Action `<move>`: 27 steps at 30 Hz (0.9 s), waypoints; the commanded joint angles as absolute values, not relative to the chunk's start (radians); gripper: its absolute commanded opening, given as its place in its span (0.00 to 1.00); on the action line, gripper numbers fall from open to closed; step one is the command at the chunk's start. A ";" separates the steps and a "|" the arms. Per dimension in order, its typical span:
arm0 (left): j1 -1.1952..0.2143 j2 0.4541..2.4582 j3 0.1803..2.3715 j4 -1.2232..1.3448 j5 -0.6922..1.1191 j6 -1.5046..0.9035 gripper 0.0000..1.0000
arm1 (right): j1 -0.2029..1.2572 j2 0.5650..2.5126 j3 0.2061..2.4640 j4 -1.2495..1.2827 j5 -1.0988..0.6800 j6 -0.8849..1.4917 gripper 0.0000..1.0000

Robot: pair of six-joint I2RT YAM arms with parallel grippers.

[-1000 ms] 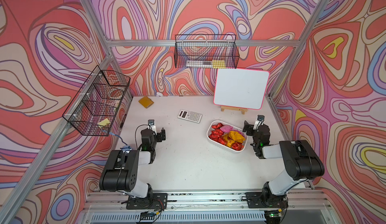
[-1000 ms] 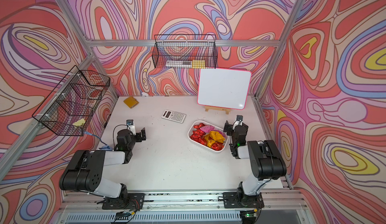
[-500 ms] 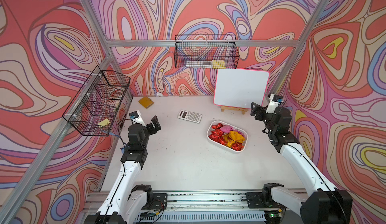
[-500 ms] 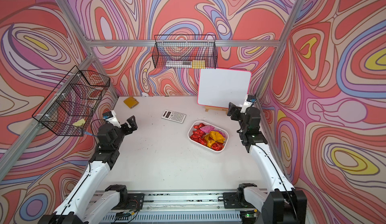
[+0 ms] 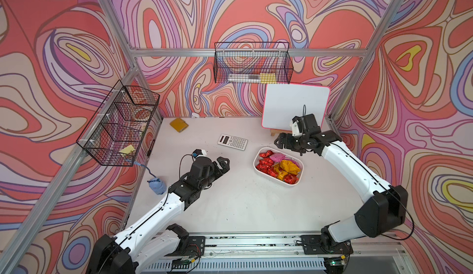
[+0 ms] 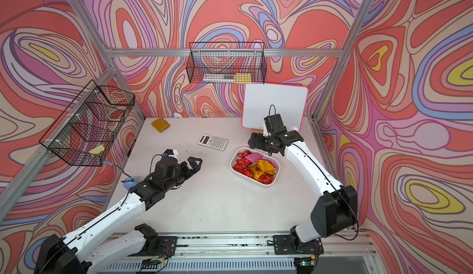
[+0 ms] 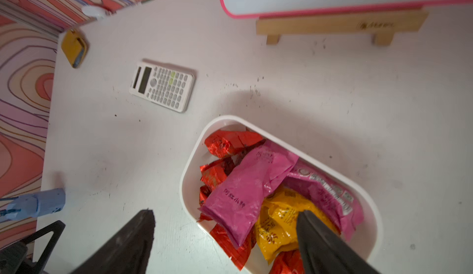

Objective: Take the tea bags out of the storage box
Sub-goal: Pick up the tea bag from the storage box.

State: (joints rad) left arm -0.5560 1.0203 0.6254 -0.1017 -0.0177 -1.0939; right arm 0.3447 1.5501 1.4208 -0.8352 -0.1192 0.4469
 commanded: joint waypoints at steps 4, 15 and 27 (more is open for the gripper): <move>-0.625 1.129 0.664 0.000 -0.044 -1.209 1.00 | 0.442 1.700 1.522 -1.035 0.025 0.541 0.98; -0.626 1.139 0.651 -0.012 -0.047 -1.203 1.00 | 0.460 1.840 1.561 -1.035 0.085 0.561 0.78; -0.626 1.072 0.631 -0.057 -0.095 -1.194 1.00 | 0.459 1.809 1.561 -1.052 0.077 0.590 0.33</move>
